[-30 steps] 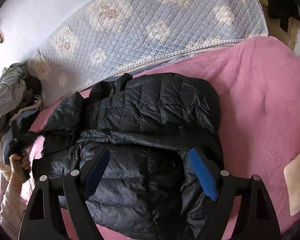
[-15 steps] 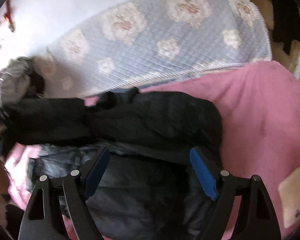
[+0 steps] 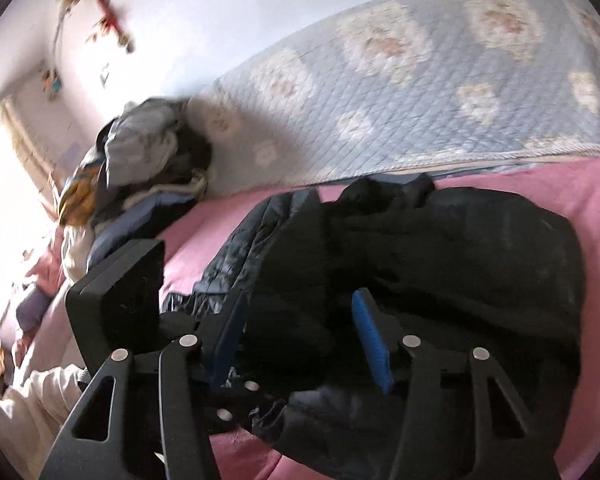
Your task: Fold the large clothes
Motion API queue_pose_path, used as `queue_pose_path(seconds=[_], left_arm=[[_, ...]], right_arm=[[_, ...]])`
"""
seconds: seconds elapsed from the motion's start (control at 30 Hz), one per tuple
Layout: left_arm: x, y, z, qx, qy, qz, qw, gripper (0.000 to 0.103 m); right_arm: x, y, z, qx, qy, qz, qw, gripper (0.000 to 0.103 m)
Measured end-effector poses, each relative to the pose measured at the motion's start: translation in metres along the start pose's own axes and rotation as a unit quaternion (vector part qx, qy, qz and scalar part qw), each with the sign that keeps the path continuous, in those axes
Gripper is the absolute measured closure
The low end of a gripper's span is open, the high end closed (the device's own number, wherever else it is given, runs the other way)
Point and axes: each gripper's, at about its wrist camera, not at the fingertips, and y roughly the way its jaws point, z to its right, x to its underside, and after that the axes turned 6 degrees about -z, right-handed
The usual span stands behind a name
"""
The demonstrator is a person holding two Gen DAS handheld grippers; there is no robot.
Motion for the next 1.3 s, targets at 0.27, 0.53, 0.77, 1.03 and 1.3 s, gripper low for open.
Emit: queue_pose_path(seconds=[0.27, 0.53, 0.77, 1.03, 1.3], left_arm=[[0.005, -0.016, -0.004, 0.007, -0.004, 0.028, 0.9996, 0.064], [0.0, -0.053, -0.027, -0.142, -0.019, 0.069, 0.9873, 0.049], [-0.002, -0.09, -0.112, -0.28, -0.106, 0.079, 0.9509, 0.048], [0.028, -0.103, -0.198, -0.37, -0.19, 0.047, 0.9083, 0.048], [0.041, -0.113, -0.228, -0.31, -0.263, 0.069, 0.9109, 0.041]], right_arm=[[0.017, 0.024, -0.013, 0.081, -0.015, -0.001, 0.997, 0.096], [-0.008, -0.004, 0.026, 0.25, -0.015, 0.083, 0.965, 0.096], [-0.044, -0.023, 0.067, 0.34, -0.006, 0.126, 0.932, 0.096], [-0.054, -0.013, 0.126, 0.346, 0.069, 0.078, 0.933, 0.091], [-0.045, -0.026, 0.125, 0.292, 0.102, 0.083, 0.947, 0.034]])
